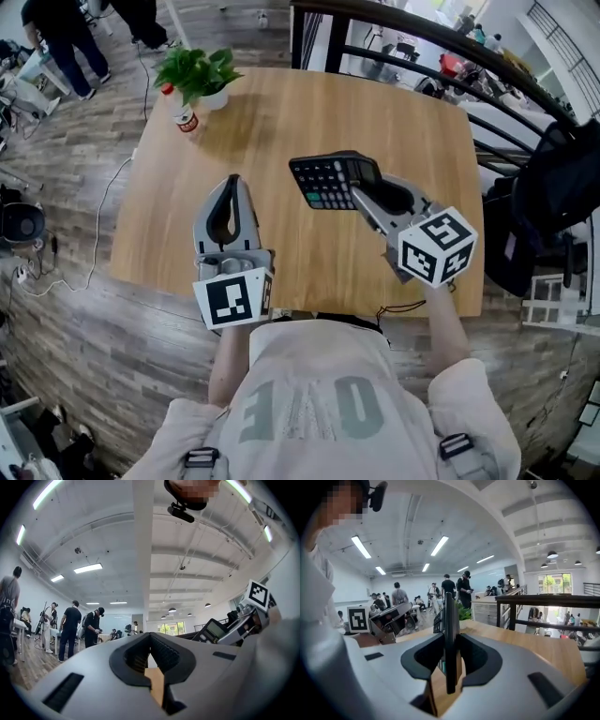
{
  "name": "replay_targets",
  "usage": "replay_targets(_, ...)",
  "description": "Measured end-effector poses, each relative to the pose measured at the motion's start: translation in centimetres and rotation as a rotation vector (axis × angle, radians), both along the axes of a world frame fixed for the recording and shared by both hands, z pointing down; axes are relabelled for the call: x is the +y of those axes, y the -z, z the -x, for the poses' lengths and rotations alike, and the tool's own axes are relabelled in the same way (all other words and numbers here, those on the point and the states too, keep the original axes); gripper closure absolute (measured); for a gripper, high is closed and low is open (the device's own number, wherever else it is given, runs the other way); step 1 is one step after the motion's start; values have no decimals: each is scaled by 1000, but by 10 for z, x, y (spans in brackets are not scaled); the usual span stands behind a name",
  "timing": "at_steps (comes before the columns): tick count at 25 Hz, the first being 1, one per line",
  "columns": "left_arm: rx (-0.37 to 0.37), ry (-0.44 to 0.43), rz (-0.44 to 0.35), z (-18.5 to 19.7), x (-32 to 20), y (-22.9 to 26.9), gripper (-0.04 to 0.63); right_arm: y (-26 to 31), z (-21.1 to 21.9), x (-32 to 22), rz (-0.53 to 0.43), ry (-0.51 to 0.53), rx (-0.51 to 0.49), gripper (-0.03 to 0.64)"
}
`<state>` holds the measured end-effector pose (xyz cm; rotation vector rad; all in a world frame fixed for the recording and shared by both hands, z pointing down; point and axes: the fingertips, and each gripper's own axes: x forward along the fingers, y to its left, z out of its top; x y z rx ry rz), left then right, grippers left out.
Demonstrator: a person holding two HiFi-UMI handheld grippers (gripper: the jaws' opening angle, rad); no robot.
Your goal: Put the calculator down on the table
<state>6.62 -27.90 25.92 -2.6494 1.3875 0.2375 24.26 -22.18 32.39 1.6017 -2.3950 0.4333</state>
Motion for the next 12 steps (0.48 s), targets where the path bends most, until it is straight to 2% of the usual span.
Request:
replay_targets(7, -38, 40, 48, 13, 14, -11, 586, -39, 16, -26, 271, 379, 191, 498)
replay_targets(12, -46, 68, 84, 20, 11, -17, 586, -95, 37, -31, 549, 632, 205, 499)
